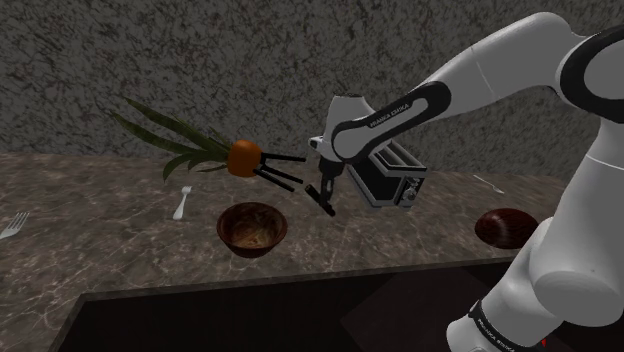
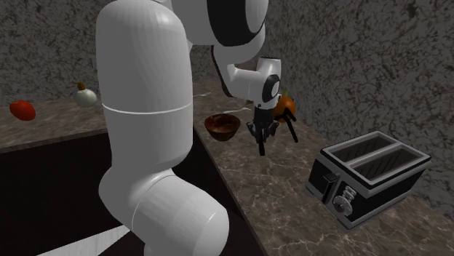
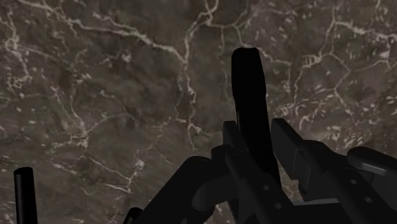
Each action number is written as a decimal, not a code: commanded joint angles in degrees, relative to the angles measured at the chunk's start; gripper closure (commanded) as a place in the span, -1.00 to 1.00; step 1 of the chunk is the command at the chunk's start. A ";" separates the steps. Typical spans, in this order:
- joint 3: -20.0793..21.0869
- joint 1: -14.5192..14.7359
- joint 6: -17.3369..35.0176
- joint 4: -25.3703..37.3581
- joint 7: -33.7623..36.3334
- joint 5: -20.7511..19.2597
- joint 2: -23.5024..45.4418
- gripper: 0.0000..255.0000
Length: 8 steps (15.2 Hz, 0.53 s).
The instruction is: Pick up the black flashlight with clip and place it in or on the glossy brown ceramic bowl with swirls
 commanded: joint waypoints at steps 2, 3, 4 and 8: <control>0.02 -0.03 -2.18 0.42 -0.13 0.13 -1.74 1.00; 0.02 -0.03 -2.92 0.64 -0.16 0.16 -2.25 1.00; 0.03 -0.03 -3.65 0.88 -0.18 0.20 -2.76 1.00; 0.04 -0.04 -6.62 1.94 -0.28 0.32 -4.66 1.00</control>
